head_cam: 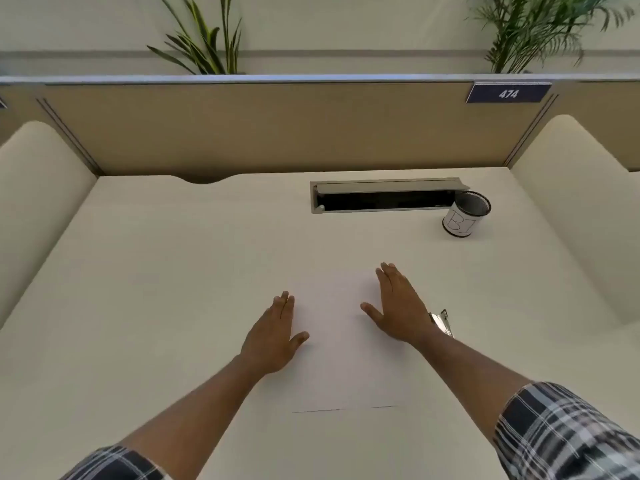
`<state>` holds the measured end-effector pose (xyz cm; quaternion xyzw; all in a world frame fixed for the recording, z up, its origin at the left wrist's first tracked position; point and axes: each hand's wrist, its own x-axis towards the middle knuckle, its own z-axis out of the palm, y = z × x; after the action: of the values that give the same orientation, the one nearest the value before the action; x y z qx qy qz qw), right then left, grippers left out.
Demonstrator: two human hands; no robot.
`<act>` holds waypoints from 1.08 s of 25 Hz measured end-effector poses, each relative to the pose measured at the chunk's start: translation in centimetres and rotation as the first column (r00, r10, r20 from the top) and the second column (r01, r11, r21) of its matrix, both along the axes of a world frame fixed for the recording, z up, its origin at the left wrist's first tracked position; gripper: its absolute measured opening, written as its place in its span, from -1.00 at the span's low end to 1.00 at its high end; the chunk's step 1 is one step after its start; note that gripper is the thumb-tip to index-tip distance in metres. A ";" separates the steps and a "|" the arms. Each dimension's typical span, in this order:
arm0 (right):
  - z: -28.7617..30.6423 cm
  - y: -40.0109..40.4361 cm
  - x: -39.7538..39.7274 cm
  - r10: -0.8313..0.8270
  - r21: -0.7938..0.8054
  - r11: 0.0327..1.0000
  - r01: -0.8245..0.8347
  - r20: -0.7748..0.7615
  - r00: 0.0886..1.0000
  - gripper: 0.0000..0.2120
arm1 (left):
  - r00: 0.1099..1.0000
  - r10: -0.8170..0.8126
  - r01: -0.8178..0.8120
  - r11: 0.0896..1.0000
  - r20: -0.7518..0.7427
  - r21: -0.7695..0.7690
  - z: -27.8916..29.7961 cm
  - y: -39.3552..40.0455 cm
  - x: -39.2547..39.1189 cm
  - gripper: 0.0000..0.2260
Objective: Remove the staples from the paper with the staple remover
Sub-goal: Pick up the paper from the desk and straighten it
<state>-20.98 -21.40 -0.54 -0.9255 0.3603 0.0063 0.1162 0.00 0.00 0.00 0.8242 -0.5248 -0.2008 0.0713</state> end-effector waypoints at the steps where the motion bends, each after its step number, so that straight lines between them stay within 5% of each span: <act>1: -0.7 -0.2 -0.1 -0.021 0.048 0.999 0.022 -0.014 1.000 -0.16 | 1.000 -0.021 0.022 0.999 -0.018 0.027 -0.4 0.5 -0.1 -0.25; 14: -1.4 -3.3 1.8 -0.105 0.096 0.988 0.120 -0.147 0.983 -0.20 | 0.996 -0.087 0.088 0.992 -0.017 0.088 -2.5 1.7 -0.7 -0.21; 24: -0.7 -0.9 1.5 -0.103 0.181 0.976 0.119 -0.097 0.990 -0.22 | 0.998 -0.066 0.066 0.988 -0.003 0.139 -2.1 1.2 -1.2 -0.22; 27: -0.2 0.5 1.6 -0.200 0.362 0.915 0.179 0.021 0.980 -0.21 | 0.997 -0.071 0.072 0.985 -0.010 0.157 -2.0 1.2 -1.2 -0.22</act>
<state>-19.36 -20.92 -0.71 -0.8493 0.4375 0.0338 0.2935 -1.15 1.24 -1.98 0.8074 -0.5364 -0.2458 -0.0003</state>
